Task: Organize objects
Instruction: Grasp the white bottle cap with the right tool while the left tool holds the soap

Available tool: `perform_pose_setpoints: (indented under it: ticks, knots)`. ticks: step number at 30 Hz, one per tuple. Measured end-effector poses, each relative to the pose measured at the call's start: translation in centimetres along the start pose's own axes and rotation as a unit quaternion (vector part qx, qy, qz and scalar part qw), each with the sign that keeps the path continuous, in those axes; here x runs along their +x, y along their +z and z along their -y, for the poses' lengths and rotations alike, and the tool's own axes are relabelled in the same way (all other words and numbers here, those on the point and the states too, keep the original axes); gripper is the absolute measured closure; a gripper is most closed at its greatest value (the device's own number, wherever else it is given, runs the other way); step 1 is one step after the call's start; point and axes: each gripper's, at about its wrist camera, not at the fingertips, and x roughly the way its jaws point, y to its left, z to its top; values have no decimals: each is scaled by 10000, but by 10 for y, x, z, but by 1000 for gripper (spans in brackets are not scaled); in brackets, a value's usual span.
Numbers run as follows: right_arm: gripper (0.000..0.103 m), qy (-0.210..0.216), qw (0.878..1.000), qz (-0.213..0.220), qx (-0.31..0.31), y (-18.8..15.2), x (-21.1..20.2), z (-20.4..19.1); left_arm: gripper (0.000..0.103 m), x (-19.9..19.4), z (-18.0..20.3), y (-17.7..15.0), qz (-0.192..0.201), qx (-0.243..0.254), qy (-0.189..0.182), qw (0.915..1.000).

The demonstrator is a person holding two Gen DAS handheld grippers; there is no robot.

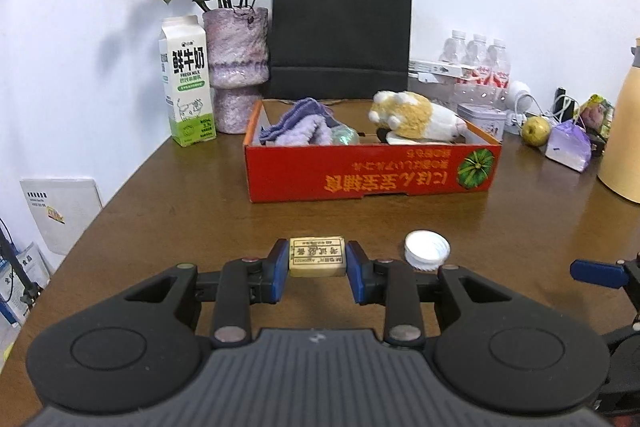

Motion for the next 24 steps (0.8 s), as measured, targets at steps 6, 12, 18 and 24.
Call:
perform_pose_setpoints:
  ticks: [6,12,18,24]
  knots:
    - [2,36,9999,-89,31,9,20,-15,72,11,-11,11,81,-42,40,9999]
    - [3,22,9998,-171,127,20,42,-25,72,19,-19,22,165,-83,64,9998]
    - [7,88,9986,-380,346,30,66,-27,72,31,-29,30,146,-208,74,9997]
    - [10,52,9973,-525,515,37,85,-27,72,44,-37,40,212,-291,121,9993]
